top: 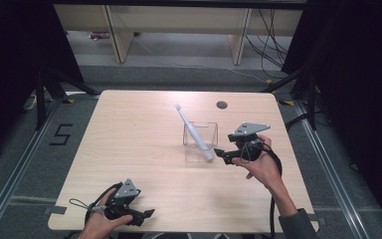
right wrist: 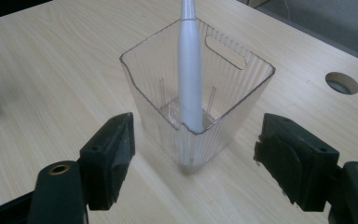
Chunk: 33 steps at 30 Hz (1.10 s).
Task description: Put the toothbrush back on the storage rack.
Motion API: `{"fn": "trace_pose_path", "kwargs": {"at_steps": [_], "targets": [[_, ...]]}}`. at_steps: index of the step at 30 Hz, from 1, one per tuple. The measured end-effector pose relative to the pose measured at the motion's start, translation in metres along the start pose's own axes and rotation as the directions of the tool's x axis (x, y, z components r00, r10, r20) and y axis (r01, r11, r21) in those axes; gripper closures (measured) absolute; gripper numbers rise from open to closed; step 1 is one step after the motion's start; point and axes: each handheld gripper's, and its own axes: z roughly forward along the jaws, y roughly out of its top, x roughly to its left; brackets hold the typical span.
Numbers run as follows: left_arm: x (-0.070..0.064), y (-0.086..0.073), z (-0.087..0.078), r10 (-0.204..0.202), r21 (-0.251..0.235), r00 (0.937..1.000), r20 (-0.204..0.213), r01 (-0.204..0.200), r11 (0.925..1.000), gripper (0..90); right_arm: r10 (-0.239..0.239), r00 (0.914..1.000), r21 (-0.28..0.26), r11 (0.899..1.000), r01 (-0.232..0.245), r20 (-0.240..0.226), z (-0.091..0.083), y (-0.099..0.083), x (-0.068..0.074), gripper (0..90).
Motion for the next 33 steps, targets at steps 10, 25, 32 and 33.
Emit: {"fn": "trace_pose_path", "kwargs": {"at_steps": [10, 25, 32, 33], "targets": [[0.000, 0.000, 0.000, 0.000, 0.000, 1.0000, 0.000, 0.000, 1.0000, 15.2, -0.007, 1.0000, -0.001, 1.000, 0.007, 0.005, -0.003, -0.007, 0.001, 27.4], [0.000, 0.000, 0.000, -0.002, 0.003, 1.0000, 0.000, 0.002, 1.0000, 15.2, 0.001, 1.0000, 0.021, 1.000, -0.001, 0.000, -0.009, -0.018, 0.003, 27.2], [0.000, 0.000, 0.000, -0.002, 0.002, 1.0000, 0.001, 0.002, 1.0000, 15.2, 0.012, 0.9999, 0.025, 1.000, -0.011, -0.007, -0.010, -0.024, 0.005, 27.2], [0.000, 0.000, 0.000, -0.002, 0.002, 1.0000, 0.001, 0.002, 1.0000, 15.2, 0.003, 1.0000, 0.021, 1.000, -0.003, -0.003, -0.010, -0.025, 0.005, 27.2]]}}
